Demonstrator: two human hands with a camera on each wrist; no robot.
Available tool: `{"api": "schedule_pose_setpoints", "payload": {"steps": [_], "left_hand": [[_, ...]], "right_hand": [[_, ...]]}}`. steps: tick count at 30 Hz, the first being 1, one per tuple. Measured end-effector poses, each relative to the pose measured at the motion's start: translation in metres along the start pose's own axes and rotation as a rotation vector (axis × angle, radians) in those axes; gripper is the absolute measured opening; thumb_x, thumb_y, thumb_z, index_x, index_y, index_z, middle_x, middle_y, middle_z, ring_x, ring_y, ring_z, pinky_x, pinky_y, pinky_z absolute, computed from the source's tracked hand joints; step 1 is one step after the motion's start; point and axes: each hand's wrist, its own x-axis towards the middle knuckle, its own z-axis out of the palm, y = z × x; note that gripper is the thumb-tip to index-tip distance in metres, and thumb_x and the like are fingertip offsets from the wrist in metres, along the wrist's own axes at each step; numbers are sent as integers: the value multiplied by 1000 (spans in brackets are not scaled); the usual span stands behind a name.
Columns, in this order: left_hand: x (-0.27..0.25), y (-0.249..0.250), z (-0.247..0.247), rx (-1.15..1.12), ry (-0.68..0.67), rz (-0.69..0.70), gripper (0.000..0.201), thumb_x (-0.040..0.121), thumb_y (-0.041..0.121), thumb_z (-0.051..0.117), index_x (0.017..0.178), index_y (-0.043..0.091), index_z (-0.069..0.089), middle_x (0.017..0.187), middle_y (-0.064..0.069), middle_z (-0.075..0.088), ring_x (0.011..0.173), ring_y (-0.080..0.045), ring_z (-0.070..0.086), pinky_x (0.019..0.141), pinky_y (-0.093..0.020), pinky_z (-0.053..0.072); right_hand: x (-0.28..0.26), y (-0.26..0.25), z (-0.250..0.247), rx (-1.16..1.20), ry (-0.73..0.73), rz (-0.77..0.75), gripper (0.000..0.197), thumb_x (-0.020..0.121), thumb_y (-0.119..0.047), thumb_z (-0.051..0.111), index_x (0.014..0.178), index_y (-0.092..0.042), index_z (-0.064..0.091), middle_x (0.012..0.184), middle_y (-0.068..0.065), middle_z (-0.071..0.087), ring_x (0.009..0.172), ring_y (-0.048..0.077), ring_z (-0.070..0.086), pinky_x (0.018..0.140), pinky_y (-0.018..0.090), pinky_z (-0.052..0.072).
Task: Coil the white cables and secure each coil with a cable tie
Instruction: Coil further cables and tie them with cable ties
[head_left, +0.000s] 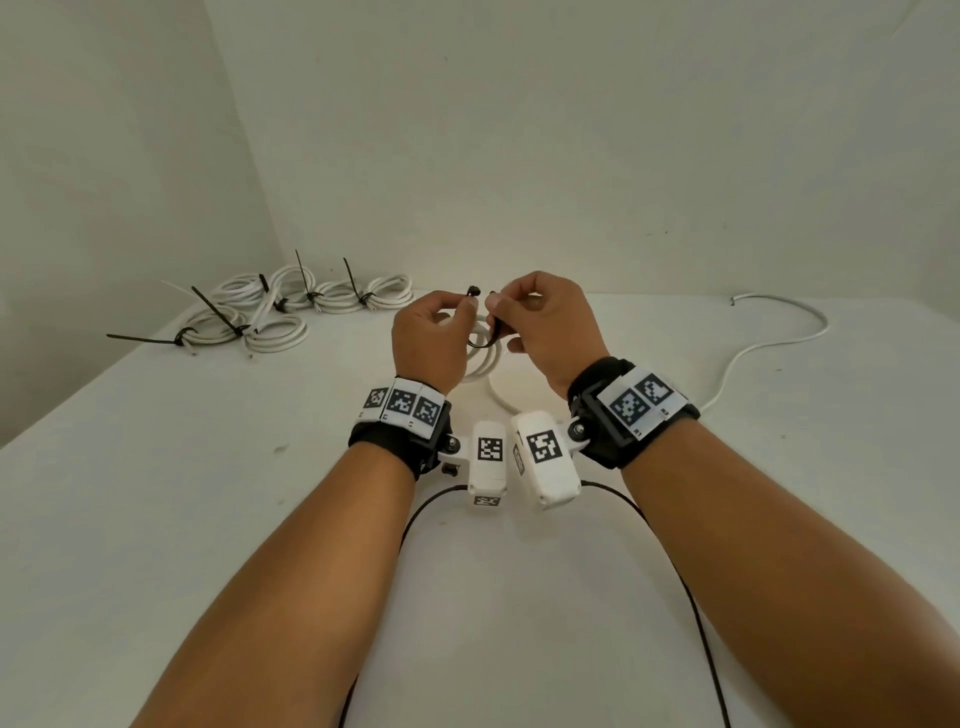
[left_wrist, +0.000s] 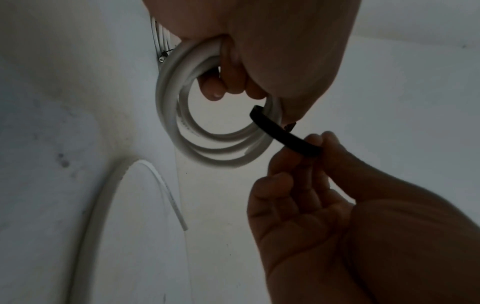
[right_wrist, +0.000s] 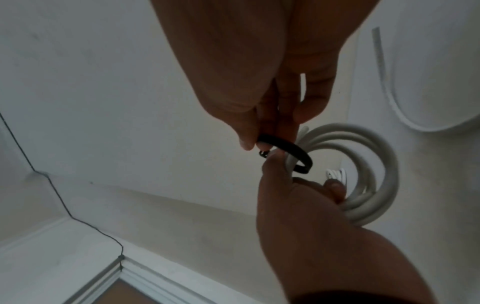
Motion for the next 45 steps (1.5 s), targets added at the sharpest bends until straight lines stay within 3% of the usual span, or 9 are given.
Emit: {"api": "schedule_pose_setpoints", "payload": {"steps": [3, 6, 11, 19, 24, 29, 33, 39, 45], "left_hand": [[4, -2, -4, -4, 10, 12, 12, 88, 20, 67, 76, 19, 71, 68, 0, 73, 70, -23, 71, 62, -30, 52], [1, -2, -5, 3, -4, 22, 13, 86, 20, 68, 74, 20, 71, 63, 3, 72, 67, -22, 71, 62, -31, 52], [-4, 0, -3, 8, -18, 33, 13, 88, 20, 69, 76, 18, 71, 62, 3, 71, 62, -16, 69, 57, -25, 48], [-3, -1, -6, 34, -13, 47, 13, 87, 19, 67, 76, 12, 72, 63, -2, 72, 62, -22, 69, 54, -23, 47], [-7, 0, -5, 71, -40, 87, 12, 86, 17, 68, 76, 12, 73, 63, -2, 72, 56, -13, 67, 52, -15, 42], [-10, 1, -5, 124, -98, 170, 11, 87, 20, 70, 77, 15, 72, 62, 8, 71, 59, -6, 68, 57, -19, 50], [-8, 4, -8, 85, -47, 138, 11, 87, 15, 69, 80, 8, 73, 63, 4, 71, 55, -2, 66, 54, -12, 45], [-15, 14, -8, 38, -126, 169, 13, 90, 11, 69, 80, 4, 72, 63, 2, 68, 49, 1, 60, 50, -7, 39], [-5, 11, -11, -12, -65, 125, 11, 89, 12, 68, 78, 11, 71, 65, 5, 70, 56, -2, 64, 55, -15, 46]], "right_hand": [[0, 1, 0, -84, 15, -82, 8, 87, -15, 72, 86, -7, 69, 76, 7, 74, 67, 20, 70, 60, 31, 56], [0, 2, 2, -154, 29, -128, 4, 82, -19, 73, 82, -15, 74, 73, 1, 75, 72, 22, 71, 66, 35, 59], [3, 4, -2, -229, 89, -133, 5, 83, -21, 72, 82, -19, 77, 66, -7, 71, 56, 1, 61, 57, 18, 49], [2, 5, 1, -270, 54, -147, 6, 83, -20, 72, 83, -18, 78, 69, -8, 73, 60, 1, 64, 56, 12, 46], [4, 5, -3, -292, 60, -129, 7, 83, -20, 71, 83, -17, 78, 70, -8, 73, 65, 5, 67, 59, 15, 49], [7, 3, -5, -273, 43, -91, 5, 84, -21, 74, 87, -17, 73, 73, -3, 74, 67, 11, 70, 65, 26, 56], [4, 0, -5, -238, -62, -36, 17, 84, -25, 76, 92, -14, 66, 76, 2, 75, 68, 15, 74, 66, 33, 59], [3, -8, -7, -206, 11, -110, 7, 86, -15, 73, 82, -9, 73, 69, 1, 74, 60, 9, 69, 57, 16, 49], [3, -8, -8, -265, -57, -105, 17, 82, -30, 78, 86, -16, 69, 71, -1, 74, 63, 7, 69, 55, 17, 47]]}}
